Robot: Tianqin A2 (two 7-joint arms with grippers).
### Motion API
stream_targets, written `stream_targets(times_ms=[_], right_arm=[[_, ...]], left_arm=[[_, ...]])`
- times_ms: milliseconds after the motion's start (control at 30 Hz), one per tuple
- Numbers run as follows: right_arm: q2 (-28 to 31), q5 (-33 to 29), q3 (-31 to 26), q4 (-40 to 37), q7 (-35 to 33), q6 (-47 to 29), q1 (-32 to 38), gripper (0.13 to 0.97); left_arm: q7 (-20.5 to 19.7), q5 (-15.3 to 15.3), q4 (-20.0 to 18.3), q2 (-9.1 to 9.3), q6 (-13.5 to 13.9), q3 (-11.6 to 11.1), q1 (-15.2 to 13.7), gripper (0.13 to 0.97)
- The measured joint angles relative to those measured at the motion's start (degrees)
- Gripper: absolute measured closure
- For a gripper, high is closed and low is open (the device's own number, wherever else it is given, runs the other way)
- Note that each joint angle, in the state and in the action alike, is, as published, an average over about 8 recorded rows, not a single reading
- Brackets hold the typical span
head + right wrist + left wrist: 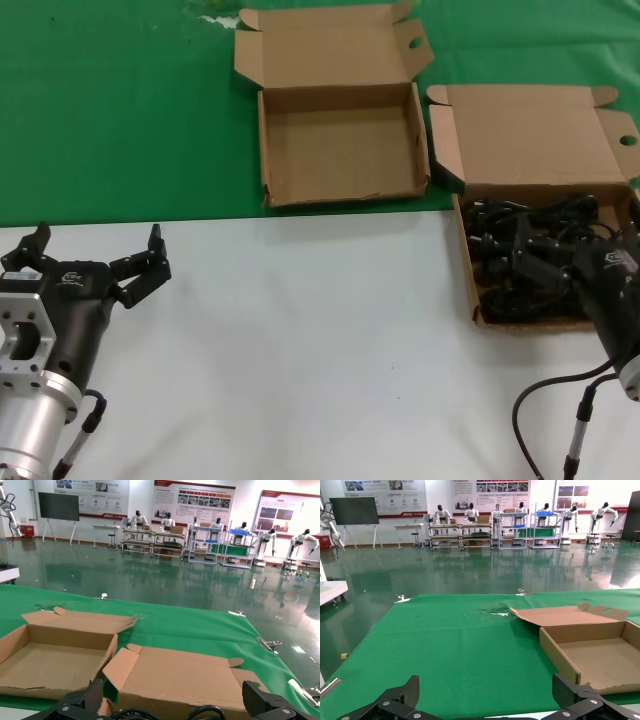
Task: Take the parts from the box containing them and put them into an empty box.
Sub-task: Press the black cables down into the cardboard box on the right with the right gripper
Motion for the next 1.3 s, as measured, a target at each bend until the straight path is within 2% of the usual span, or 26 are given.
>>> stream_targets(times_ms=[167,467,733,867,1133,1300], right_arm=[[0.00,0.00,0.00,0.00,0.00,0.00,0.00,0.129],[-0.02,0.00,0.01,0.00,-0.01,-0.02,-0.03,0.129],[-0.27,-0.16,0.12,-0.36,-0.28,-0.58,-0.09,0.129],[0.37,-0.18,-0.26,-0.66,-0.27,-0.89,0.30,0.129],[6.23,-0.30,-2.50,-1.04,1.29,-3.88,1.60,0.129],[12.34,-0.80,-4.00,-1.75,2.05,-9.37,3.04,0.129]], left_arm=[[0.00,0.00,0.00,0.00,0.00,0.00,0.00,0.175],[0.00,0.00,0.00,0.00,0.00,0.00,0.00,0.285],[0.00,0.00,0.00,0.00,0.00,0.00,0.00,0.462],[0.00,0.01,0.00,0.00,0.00,0.00,0.00,0.462],[0.00,0.01,0.00,0.00,0.00,0.00,0.00,0.679],[-0.01,0.01,0.00,0.00,0.00,0.00,0.00,0.758]])
